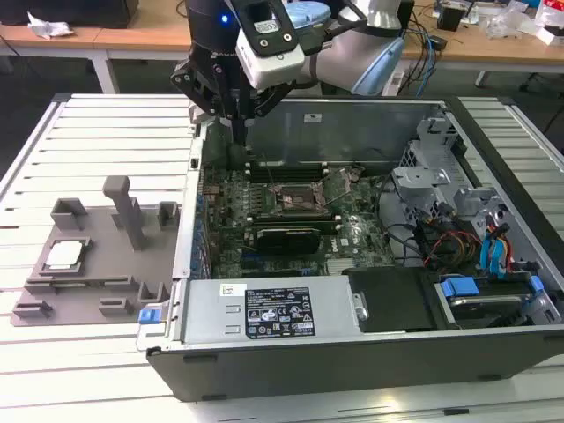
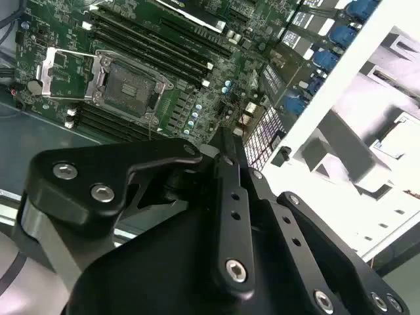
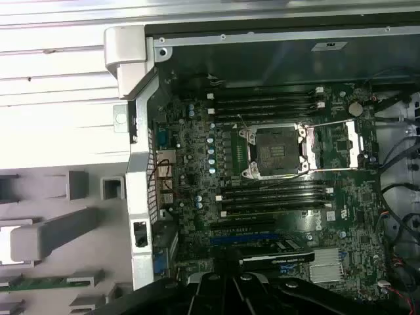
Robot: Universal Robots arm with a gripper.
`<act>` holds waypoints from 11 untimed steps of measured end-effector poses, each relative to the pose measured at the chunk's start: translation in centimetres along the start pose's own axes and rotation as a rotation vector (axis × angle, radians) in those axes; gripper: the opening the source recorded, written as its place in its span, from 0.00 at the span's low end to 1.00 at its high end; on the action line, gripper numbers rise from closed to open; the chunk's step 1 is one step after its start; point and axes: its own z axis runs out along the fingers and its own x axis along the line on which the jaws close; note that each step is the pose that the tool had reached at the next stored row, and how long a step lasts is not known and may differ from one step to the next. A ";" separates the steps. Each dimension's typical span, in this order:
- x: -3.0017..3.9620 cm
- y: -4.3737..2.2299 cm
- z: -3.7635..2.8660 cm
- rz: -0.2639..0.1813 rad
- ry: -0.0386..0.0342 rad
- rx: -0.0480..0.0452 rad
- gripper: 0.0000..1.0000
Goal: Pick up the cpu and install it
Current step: 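Reach for the cpu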
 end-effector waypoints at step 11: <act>2.85 -0.21 -0.07 0.000 -0.0001 0.0000 0.11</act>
